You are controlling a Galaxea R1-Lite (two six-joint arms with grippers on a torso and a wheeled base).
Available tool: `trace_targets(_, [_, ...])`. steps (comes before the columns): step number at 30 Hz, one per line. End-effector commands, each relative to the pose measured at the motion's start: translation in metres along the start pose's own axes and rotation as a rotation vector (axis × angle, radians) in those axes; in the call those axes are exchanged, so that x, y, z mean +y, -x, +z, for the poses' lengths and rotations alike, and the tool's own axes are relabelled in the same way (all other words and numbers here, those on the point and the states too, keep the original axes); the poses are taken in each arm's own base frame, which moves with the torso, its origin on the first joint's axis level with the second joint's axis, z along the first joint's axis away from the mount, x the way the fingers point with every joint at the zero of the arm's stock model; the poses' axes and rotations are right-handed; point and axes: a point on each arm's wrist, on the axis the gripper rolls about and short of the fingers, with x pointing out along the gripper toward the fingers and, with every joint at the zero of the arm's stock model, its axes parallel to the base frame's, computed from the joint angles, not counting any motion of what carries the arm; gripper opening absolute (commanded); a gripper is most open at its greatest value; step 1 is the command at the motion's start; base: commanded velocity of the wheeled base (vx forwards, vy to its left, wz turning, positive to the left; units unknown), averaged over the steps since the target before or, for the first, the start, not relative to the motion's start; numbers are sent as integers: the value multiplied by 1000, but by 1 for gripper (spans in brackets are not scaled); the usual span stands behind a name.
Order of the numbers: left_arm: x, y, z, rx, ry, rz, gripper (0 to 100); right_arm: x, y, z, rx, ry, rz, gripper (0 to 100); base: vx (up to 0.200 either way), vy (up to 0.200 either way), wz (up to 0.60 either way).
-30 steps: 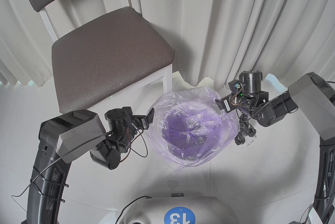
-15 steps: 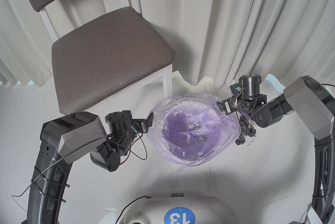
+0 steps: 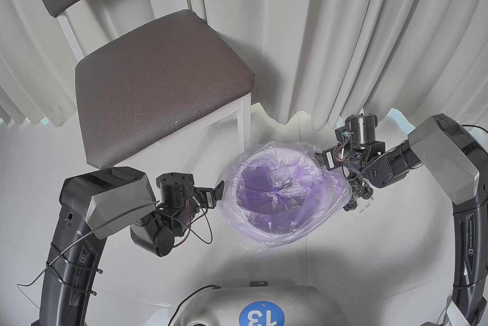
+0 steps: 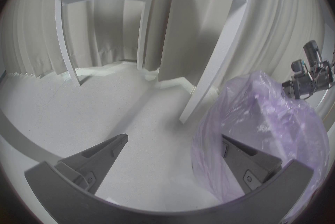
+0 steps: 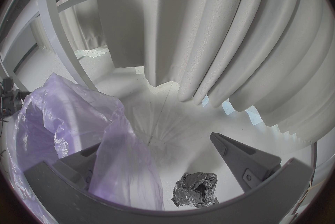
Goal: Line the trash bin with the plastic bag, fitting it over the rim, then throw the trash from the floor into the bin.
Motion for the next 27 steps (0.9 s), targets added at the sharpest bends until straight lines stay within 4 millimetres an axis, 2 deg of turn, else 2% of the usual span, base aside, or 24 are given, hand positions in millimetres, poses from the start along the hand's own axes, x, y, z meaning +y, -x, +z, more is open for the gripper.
trace_targets(1, [0,1,-5,23,-2,2,100,2,-3,-4,11,2,2,100,0,0,0])
trace_targets(6, [1,-1,-13,40,-5,0,100,1,-9,-6,14,-3,-2,100,0,0,0])
trace_targets(21, [0,1,-9,27,-3,-2,100,-7,-27,-23,44,-39,-23,100,0,0,0])
trace_targets(27, [0,3,2,-1,1,-3,100,-7,-19,-12,22,-39,-22,100,0,0,0])
